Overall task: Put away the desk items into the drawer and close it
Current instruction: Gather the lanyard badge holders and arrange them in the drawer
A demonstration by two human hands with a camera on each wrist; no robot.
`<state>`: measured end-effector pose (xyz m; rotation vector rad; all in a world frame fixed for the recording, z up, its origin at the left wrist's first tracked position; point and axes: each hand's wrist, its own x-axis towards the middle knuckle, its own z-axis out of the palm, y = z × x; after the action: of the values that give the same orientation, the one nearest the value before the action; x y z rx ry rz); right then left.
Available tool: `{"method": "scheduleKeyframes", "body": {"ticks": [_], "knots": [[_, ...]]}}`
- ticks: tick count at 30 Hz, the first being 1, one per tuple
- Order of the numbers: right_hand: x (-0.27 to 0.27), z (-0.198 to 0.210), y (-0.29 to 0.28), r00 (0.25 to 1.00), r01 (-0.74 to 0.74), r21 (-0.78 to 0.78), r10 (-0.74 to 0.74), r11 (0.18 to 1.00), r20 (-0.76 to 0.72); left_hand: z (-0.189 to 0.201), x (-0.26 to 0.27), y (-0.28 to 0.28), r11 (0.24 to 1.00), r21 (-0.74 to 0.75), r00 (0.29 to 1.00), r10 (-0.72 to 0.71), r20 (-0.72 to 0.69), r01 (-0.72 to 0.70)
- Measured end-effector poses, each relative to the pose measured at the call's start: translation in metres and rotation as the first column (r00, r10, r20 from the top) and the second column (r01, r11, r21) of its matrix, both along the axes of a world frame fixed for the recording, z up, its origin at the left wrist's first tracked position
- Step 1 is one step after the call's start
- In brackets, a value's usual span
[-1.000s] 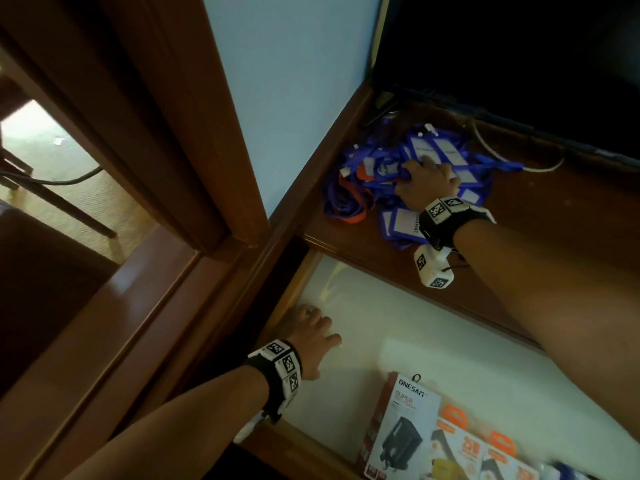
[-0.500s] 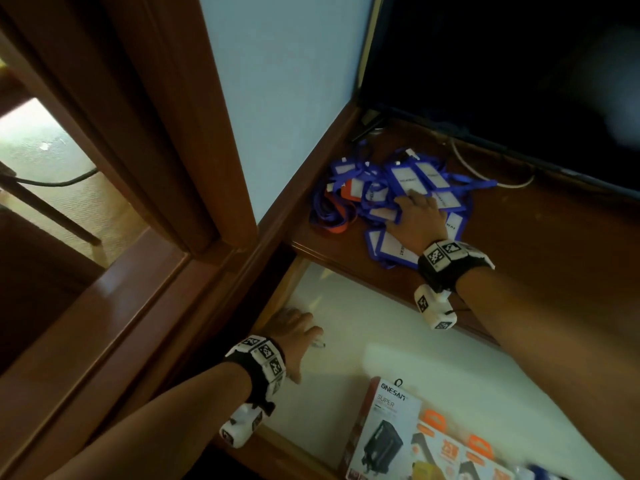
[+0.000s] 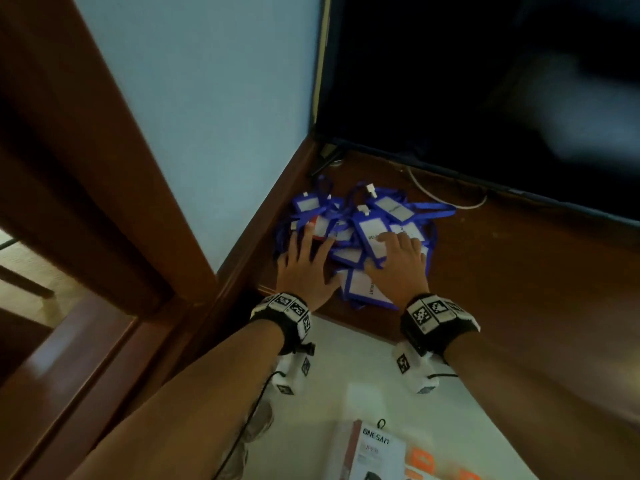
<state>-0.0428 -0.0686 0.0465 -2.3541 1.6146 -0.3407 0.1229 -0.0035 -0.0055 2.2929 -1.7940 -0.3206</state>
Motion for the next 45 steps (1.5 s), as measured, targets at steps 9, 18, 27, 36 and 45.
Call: {"method": "scheduleKeyframes", "body": {"ticks": [9, 18, 27, 36, 45], "knots": [[0.020, 0.001, -0.037, 0.987, 0.133, 0.189, -0.113, 0.973, -0.114, -0.026, 0.005, -0.013, 0.998, -0.066, 0.998, 0.028, 0.056, -0.024], [0.000, 0.008, -0.031, 0.985, 0.147, 0.245, -0.165, 0.958, 0.056, -0.023, 0.005, -0.013, 0.998, -0.054, 0.999, 0.028, 0.024, -0.027], [-0.031, 0.044, -0.015, 0.848, 0.190, 0.543, -0.415, 0.818, 0.329, -0.020, 0.005, -0.011, 0.999, -0.036, 0.999, 0.035, 0.015, -0.035], [-0.085, 0.084, 0.064, 0.144, -0.113, 0.775, -0.762, 0.622, 0.632, -0.015, 0.004, -0.004, 0.987, -0.154, 0.997, 0.027, -0.079, -0.038], [-0.137, 0.107, 0.094, -0.277, -0.104, 0.611, -0.613, 0.785, 0.740, 0.044, 0.000, -0.003, 0.993, 0.060, 0.945, 0.117, -0.305, -0.104]]}}
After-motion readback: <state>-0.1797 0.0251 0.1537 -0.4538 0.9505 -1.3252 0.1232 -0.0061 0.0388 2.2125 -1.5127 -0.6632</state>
